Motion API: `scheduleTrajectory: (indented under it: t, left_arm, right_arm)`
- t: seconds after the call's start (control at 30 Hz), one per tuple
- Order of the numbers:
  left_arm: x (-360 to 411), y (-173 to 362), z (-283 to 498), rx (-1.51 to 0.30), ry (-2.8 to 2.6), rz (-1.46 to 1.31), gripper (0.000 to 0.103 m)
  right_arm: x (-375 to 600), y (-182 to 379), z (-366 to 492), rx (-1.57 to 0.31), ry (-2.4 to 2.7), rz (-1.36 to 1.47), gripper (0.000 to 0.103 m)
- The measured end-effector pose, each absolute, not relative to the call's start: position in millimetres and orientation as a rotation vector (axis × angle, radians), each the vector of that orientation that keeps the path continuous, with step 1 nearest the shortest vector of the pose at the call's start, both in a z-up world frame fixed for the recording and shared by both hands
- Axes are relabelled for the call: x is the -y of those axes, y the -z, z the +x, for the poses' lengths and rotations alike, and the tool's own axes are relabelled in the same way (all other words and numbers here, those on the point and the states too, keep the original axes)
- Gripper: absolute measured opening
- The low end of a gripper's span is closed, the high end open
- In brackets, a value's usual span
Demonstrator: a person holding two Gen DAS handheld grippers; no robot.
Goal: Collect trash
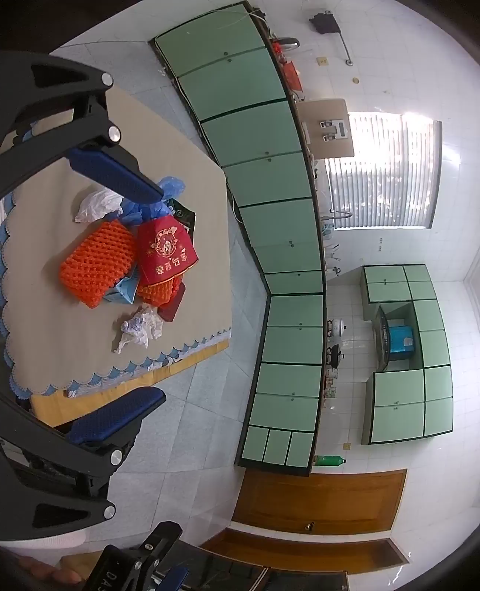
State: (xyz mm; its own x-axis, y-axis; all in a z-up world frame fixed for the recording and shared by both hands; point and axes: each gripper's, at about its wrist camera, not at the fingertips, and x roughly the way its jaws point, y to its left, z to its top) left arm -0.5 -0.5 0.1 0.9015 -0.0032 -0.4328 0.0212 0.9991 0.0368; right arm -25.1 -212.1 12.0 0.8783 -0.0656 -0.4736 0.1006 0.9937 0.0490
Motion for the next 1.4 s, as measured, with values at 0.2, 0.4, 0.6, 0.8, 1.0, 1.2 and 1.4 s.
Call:
scheduleTrajectory:
  t: [0.2, 0.4, 0.6, 0.8, 1.0, 1.2, 1.4]
  left_arm:
    - [0.8, 0.1, -0.3, -0.447, 0.013, 0.041, 0.097]
    - [0.6, -0.1, -0.6, -0.447, 0.013, 0.04, 0.097]
    - [0.7, -0.1, -0.6, -0.446, 0.012, 0.042, 0.097]
    - [0.5, -0.1, -0.7, -0.446, 0.012, 0.04, 0.097]
    - [-0.5, -1.8, -0.3, -0.447, 0.013, 0.042, 0.097]
    - [-1.2, -3.0, -0.2, -0.447, 0.013, 0.041, 0.097]
    - [-1.3, -2.9, -0.1, -0.447, 0.013, 0.041, 0.097]
  right_arm:
    - [213.3, -11.9, -24.5, -0.491, 0.086, 0.074, 0.098]
    - [213.3, -11.9, -24.6, -0.49, 0.086, 0.075, 0.098]
    - [213.6, -11.7, -24.4, -0.491, 0.086, 0.076, 0.098]
    - [213.7, -11.5, -24.3, -0.49, 0.086, 0.077, 0.098]
    - [213.9, -11.1, -24.4, -0.49, 0.085, 0.078, 0.098]
    - [213.8, -10.7, -24.4, -0.491, 0.086, 0.079, 0.098]
    - [213.7, -12.9, -23.3, -0.492, 0.086, 0.08, 0.098]
